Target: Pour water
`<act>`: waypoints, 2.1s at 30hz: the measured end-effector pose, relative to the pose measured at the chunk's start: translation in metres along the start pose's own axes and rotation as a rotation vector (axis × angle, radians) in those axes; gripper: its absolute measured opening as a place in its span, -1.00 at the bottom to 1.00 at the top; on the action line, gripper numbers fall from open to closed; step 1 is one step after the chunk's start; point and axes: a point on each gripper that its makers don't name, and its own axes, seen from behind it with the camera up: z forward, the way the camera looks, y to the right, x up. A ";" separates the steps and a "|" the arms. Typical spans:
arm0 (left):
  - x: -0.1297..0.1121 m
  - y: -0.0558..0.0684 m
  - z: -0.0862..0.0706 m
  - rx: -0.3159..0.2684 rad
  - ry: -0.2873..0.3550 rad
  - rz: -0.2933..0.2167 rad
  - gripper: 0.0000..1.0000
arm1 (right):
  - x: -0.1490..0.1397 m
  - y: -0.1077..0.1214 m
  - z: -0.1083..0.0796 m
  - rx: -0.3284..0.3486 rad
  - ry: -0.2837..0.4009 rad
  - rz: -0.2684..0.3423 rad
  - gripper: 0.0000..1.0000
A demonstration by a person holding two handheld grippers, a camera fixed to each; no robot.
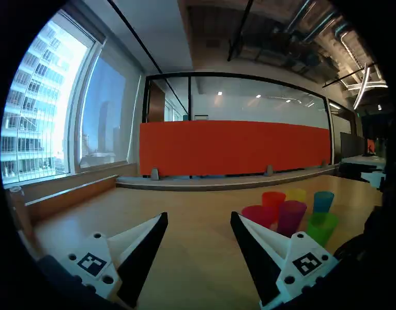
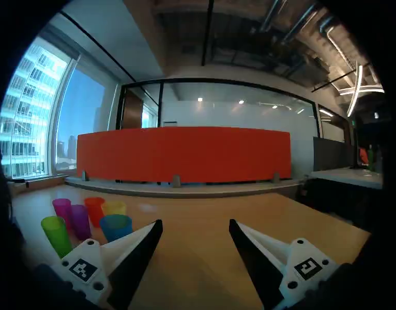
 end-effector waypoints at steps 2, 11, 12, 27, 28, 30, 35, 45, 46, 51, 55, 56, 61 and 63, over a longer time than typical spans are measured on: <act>0.001 -0.003 0.000 0.009 0.000 0.009 0.79 | 0.000 0.000 0.001 0.001 -0.006 -0.006 0.99; 0.018 -0.009 0.003 0.014 -0.007 -0.010 0.80 | 0.020 -0.007 0.002 0.033 -0.016 -0.025 0.99; 0.022 -0.009 0.003 0.010 -0.008 -0.012 0.80 | 0.025 -0.008 0.003 0.038 -0.016 -0.028 0.99; 0.093 -0.006 0.017 -0.039 0.000 -0.014 0.80 | 0.093 -0.005 0.013 0.078 -0.025 -0.081 0.98; 0.097 -0.006 0.019 -0.042 0.001 -0.014 0.79 | 0.098 -0.004 0.014 0.080 -0.024 -0.081 0.98; 0.107 -0.005 0.021 -0.047 0.002 -0.015 0.80 | 0.106 -0.002 0.016 0.082 -0.028 -0.078 0.98; 0.131 -0.005 0.027 -0.063 -0.002 -0.026 0.80 | 0.122 0.000 0.020 0.092 -0.045 -0.063 0.98; 0.179 0.000 0.033 -0.112 0.015 -0.030 0.80 | 0.157 -0.010 0.025 0.147 -0.048 -0.026 0.98; 0.181 -0.001 0.034 -0.111 0.014 -0.025 0.80 | 0.160 -0.011 0.026 0.150 -0.050 -0.024 0.98; 0.191 0.006 0.035 -0.136 -0.002 -0.025 0.80 | 0.173 -0.015 0.028 0.175 -0.063 -0.008 0.98; 0.196 0.013 0.036 -0.167 -0.009 -0.048 0.80 | 0.185 -0.019 0.028 0.193 -0.061 0.001 0.98; 0.196 0.014 0.036 -0.173 -0.011 -0.055 0.80 | 0.188 -0.019 0.029 0.195 -0.058 0.003 0.98; 0.193 0.023 0.039 -0.217 -0.037 -0.059 0.80 | 0.193 -0.017 0.028 0.206 -0.042 -0.023 0.98; 0.191 0.027 0.040 -0.235 -0.047 -0.053 0.80 | 0.193 -0.016 0.028 0.211 -0.042 -0.035 0.98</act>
